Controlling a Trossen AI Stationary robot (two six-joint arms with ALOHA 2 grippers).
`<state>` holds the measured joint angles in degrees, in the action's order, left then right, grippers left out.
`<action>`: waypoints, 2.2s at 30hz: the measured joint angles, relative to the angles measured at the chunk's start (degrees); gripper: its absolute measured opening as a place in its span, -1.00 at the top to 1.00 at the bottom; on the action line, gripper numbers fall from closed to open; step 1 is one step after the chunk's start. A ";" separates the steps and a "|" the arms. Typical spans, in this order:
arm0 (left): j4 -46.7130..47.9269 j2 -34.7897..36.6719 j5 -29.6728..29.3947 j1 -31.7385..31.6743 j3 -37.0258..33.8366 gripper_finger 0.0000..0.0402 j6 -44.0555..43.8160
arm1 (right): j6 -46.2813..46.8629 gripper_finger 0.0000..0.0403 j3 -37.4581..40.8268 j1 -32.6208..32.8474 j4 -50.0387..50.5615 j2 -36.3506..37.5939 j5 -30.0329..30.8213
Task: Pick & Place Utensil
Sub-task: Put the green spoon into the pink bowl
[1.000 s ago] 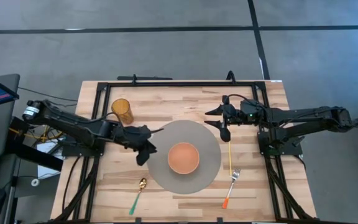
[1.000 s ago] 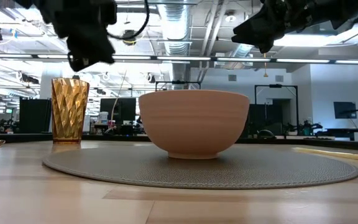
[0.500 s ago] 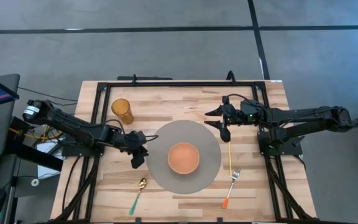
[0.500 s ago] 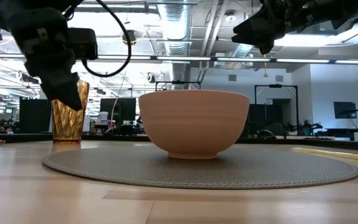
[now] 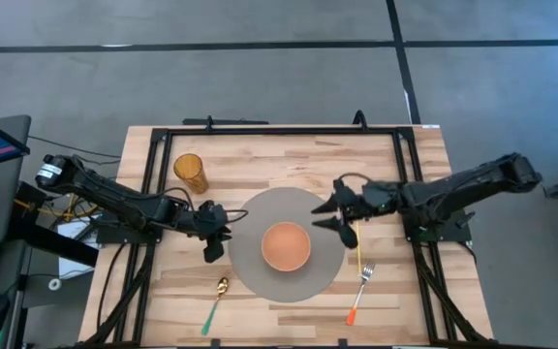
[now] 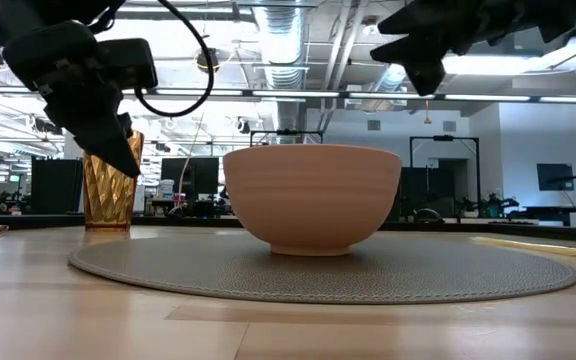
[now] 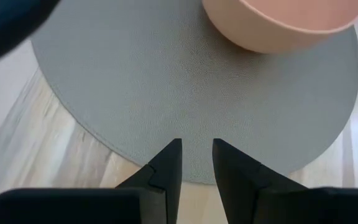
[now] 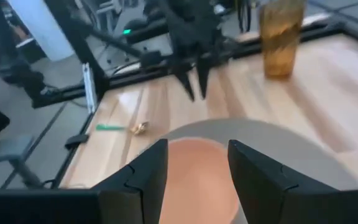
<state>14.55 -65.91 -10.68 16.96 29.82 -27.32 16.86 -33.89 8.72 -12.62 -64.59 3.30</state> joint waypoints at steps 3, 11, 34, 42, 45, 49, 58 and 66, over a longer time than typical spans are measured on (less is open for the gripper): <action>0.13 0.00 0.00 0.84 0.00 0.55 0.40 | -1.64 0.18 0.00 2.28 0.39 -0.64 2.53; 0.21 -0.02 -0.22 2.68 0.00 0.55 0.56 | 1.70 0.12 -10.82 2.53 20.19 -1.63 4.30; -0.13 0.12 -8.59 3.67 -3.96 0.55 -1.54 | 41.33 0.13 -27.67 1.87 80.15 -12.70 3.64; -2.35 1.09 -2.07 6.28 -4.22 0.55 -14.21 | 42.78 0.15 -27.67 -0.41 77.48 -12.71 8.89; -2.16 0.18 6.14 8.81 -3.99 0.55 -20.19 | 41.95 0.16 -27.67 -1.05 76.00 -12.71 9.99; -2.01 -1.76 9.89 13.63 -0.31 0.55 -24.41 | 36.19 0.18 -27.67 -1.08 74.47 -12.71 13.96; 26.14 -10.66 16.85 13.68 19.81 0.60 -30.75 | 29.19 0.18 -27.71 -1.00 70.30 -12.66 16.47; 34.05 -27.30 43.41 9.99 30.46 0.74 -35.02 | 20.02 0.18 -27.74 -1.38 66.72 -12.66 22.42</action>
<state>48.60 -93.21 32.73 26.95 60.29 -62.35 36.88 -61.63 7.34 54.10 -77.25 25.72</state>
